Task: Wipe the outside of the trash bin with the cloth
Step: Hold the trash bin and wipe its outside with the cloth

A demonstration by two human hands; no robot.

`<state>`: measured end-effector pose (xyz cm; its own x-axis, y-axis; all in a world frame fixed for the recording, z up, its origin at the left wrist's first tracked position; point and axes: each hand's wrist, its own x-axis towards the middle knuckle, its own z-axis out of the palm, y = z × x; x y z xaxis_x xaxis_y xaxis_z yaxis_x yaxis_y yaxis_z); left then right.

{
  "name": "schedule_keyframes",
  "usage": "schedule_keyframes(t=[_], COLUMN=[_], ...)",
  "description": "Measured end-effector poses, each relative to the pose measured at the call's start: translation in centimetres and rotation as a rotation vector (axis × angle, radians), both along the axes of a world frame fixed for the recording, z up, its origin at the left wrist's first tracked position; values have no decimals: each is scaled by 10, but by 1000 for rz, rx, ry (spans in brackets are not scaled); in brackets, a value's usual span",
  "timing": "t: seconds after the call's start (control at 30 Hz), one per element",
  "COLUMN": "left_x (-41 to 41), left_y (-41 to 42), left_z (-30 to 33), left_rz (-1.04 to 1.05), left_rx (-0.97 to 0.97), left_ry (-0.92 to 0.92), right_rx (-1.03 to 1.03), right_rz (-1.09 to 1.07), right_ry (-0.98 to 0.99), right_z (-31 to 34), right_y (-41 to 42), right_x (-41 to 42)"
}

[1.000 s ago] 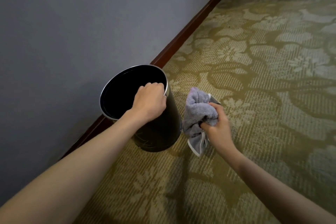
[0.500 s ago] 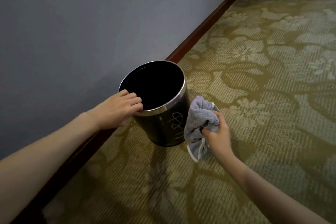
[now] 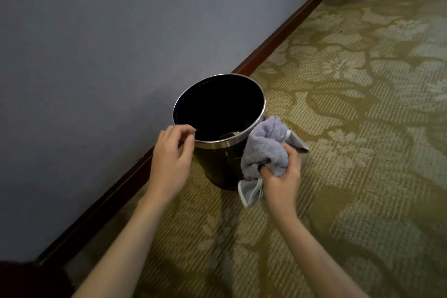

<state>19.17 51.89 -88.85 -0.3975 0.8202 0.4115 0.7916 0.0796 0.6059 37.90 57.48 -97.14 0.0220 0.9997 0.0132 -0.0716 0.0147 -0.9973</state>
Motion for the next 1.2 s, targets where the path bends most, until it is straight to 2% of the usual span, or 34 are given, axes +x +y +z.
schedule_keyframes(t=[0.07,0.13,0.23,0.3,0.33,0.43,0.53,0.63,0.8,0.87,1.03,1.2], left_x=[12,18,18,17,18,20,19,18,21,22,25,25], left_y=[-9,-19,-29,-35,-38,-45,-48,-49,-47,-45,-44,-43], left_z=[-9,-19,-30,-37,-40,-48,-53,-54,-51,-49,-43,-43], left_rz=[43,65,129,190,215,245,274,297,322,346,396,421], left_rx=[24,14,2,-6,-14,-48,-75,-96,-96,-84,-68,-47], left_ry=[-227,-352,-471,-545,-571,-604,-631,-679,-721,-767,-896,-950], right_rx=[117,257,443,462,462,433,260,215,-187,-231,-258,-404], right_rz=[42,119,268,340,353,356,366,266,-92,-156,-70,26], right_ry=[-30,-162,-574,-846,-922,-1005,-990,-873,-290,-157,-153,-179], right_z=[-4,-15,-31,-38,-41,-50,-63,-68,-61,-54,-50,-74], right_y=[-19,-35,-44,-46,-46,-44,-38,-27,21,41,48,0], right_x=[-10,-19,-28,-30,-30,-29,-22,-12,7,13,5,-15])
